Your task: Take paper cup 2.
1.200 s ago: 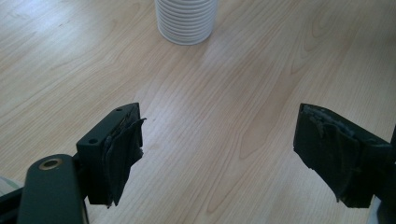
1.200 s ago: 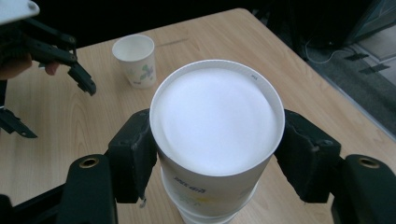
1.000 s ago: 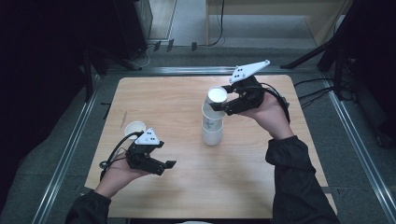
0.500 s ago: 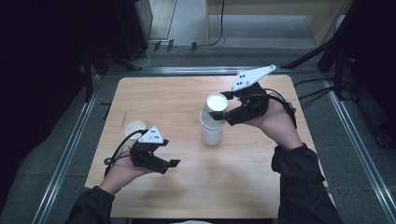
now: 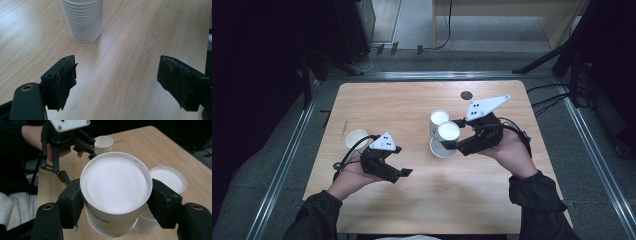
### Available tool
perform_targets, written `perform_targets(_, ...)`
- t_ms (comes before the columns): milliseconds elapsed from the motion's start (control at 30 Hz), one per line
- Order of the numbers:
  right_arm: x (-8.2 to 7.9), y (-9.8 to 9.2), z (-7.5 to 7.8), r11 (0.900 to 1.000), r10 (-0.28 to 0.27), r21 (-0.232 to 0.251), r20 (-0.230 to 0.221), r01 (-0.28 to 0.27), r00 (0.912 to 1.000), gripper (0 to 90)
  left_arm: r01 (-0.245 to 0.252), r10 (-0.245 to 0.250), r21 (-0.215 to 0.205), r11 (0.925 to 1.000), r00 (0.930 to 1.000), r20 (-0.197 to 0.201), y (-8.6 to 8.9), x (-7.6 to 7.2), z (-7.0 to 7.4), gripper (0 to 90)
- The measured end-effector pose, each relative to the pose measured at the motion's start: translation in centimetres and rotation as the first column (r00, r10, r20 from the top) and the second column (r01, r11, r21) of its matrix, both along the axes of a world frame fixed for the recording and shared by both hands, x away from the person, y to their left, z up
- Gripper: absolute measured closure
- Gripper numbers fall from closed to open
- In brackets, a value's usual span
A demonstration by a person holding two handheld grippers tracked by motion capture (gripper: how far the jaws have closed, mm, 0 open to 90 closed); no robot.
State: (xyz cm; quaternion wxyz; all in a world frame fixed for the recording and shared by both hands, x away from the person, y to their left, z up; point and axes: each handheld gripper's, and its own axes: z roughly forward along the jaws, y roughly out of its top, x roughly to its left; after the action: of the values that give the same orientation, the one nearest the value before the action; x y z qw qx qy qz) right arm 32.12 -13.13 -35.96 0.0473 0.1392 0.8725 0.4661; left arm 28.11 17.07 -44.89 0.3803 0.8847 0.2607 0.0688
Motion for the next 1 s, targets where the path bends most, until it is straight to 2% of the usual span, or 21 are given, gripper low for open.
perform_targets(167,-0.7,0.3,-2.8,0.999,0.027,-0.038,0.009,-0.027,0.9996,33.4,0.027,-0.027,-0.012,0.9996,0.9995,-0.015,-0.6,0.4,0.1,15.6)
perform_targets(233,-0.9,0.4,-3.9,0.998,0.029,-0.047,-0.016,-0.030,0.9994,33.4,0.039,-0.039,-0.018,0.9991,0.9992,-0.013,-0.7,0.4,0.2,15.6)
perform_targets(367,-1.2,0.3,-5.8,0.999,0.036,-0.032,-0.054,-0.038,0.9979,33.5,0.046,-0.046,-0.027,0.9986,0.9988,-0.013,-0.9,0.6,0.1,15.6)
perform_targets(500,-1.9,0.2,-7.3,0.998,0.030,-0.054,-0.082,-0.035,0.9962,33.5,0.058,-0.059,-0.026,0.9979,0.9982,-0.013,-1.2,0.5,-0.1,15.6)
perform_targets(667,-2.4,0.9,-8.2,0.995,0.067,-0.060,-0.103,-0.074,0.9924,33.4,0.103,-0.103,-0.055,0.9931,0.9947,0.005,-2.1,-0.1,0.0,15.6)
perform_targets(767,-2.4,1.3,-8.5,0.994,0.084,-0.055,-0.106,-0.090,0.9908,33.4,0.121,-0.122,-0.070,0.9902,0.9925,-0.007,-2.5,-0.2,-0.1,15.6)
perform_targets(1000,-2.3,1.9,-8.8,0.993,0.110,-0.024,-0.120,-0.114,0.9867,33.5,0.141,-0.143,-0.052,0.9886,0.9895,-0.023,-3.1,-0.2,-0.7,15.6)
